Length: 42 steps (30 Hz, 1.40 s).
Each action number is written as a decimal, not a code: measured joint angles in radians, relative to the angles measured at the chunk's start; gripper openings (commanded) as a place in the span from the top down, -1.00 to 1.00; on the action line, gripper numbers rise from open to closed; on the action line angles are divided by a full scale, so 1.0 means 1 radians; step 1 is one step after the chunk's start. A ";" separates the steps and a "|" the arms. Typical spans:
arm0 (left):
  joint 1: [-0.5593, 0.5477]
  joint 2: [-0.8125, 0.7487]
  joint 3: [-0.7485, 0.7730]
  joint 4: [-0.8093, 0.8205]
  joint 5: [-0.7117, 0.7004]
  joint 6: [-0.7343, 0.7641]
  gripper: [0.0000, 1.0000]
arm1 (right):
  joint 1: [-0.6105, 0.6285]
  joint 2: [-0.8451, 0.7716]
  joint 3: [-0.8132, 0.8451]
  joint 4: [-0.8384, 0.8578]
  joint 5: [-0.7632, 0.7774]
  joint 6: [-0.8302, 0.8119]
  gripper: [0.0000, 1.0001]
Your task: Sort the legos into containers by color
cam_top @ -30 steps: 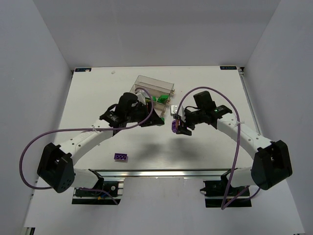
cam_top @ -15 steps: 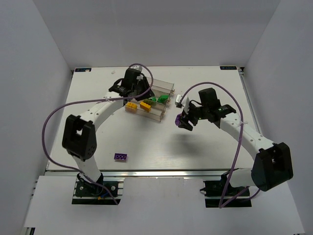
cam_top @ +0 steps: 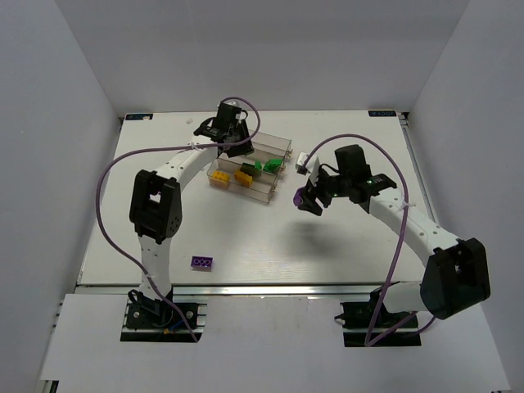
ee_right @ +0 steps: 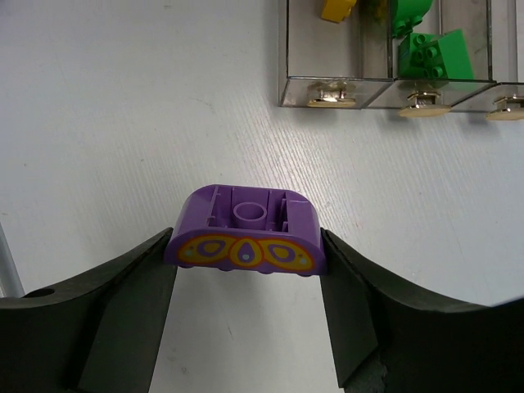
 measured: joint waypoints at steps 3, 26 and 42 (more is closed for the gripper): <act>0.008 0.022 0.016 -0.014 0.000 0.008 -0.17 | -0.002 0.008 0.013 0.014 0.012 0.029 1.00; 0.048 -0.588 -0.476 -0.013 0.096 -0.028 -0.34 | 0.034 0.709 0.719 0.080 0.393 0.679 1.00; 0.041 -1.207 -0.875 -0.193 0.113 -0.265 -0.39 | 0.040 0.876 0.864 0.138 0.519 0.788 0.23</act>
